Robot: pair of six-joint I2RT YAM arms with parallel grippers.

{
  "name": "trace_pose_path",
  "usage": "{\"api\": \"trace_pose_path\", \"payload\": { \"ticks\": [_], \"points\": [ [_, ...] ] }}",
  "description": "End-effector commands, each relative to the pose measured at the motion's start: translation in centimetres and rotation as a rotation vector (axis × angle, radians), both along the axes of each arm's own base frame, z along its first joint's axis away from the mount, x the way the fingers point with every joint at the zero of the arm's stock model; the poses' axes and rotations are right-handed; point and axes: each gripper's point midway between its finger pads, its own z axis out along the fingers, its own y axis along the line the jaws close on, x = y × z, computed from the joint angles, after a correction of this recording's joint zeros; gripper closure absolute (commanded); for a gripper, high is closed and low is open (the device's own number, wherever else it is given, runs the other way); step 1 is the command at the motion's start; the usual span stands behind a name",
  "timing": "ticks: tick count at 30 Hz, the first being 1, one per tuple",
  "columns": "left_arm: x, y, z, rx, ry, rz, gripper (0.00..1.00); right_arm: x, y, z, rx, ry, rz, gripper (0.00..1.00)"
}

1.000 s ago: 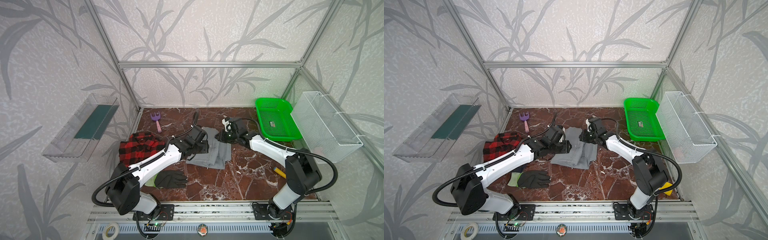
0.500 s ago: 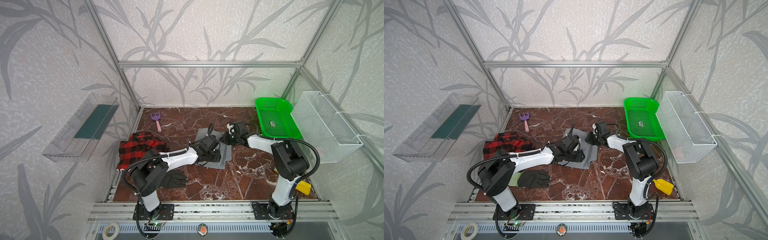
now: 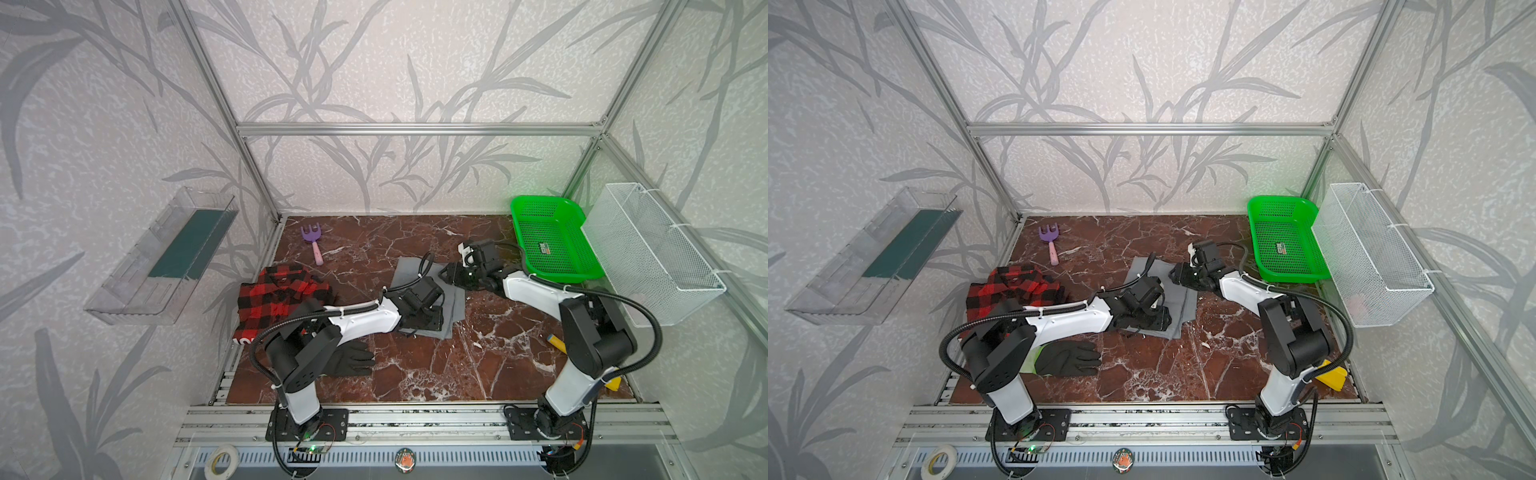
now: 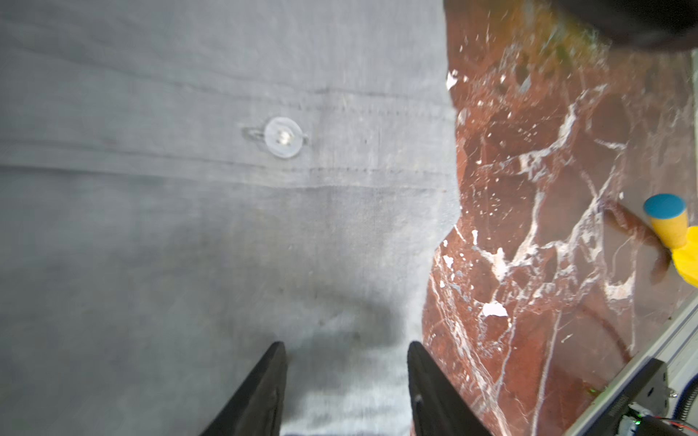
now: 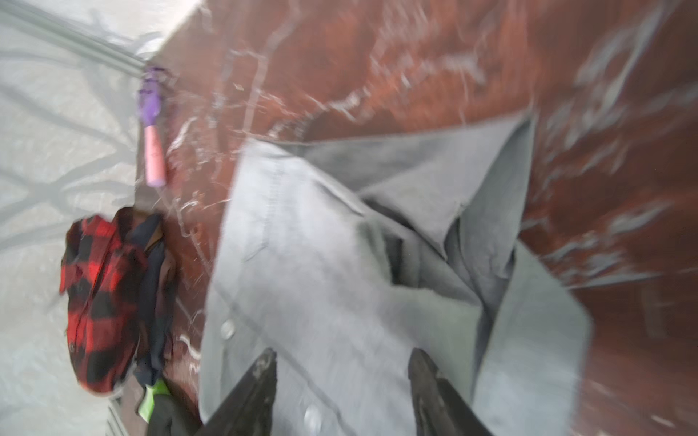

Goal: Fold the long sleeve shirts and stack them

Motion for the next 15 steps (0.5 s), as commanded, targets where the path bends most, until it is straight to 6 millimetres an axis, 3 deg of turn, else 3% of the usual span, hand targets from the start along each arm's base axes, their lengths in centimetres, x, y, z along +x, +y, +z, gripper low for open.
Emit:
{"api": "trace_pose_path", "payload": {
  "ticks": [1,4,6,11,15],
  "points": [
    [1.2,0.5,4.4,0.001,-0.097,0.004,0.44,-0.8,-2.4,3.3,-0.057,-0.088,-0.029,0.31],
    [1.8,0.6,6.3,0.017,-0.130,0.006,0.42,-1.7,-4.4,4.2,0.000,-0.101,-0.072,0.19],
    [2.2,0.7,7.0,0.027,-0.153,0.006,0.41,-2.3,-6.3,4.2,0.062,-0.087,-0.133,0.01],
    [3.2,1.0,6.6,0.047,-0.154,0.014,0.40,-3.9,-9.1,3.3,0.132,-0.092,-0.232,0.01],
    [3.7,1.4,5.4,0.086,-0.106,0.030,0.40,-5.1,-9.1,2.8,0.183,-0.079,-0.249,0.01]
  ]
}}
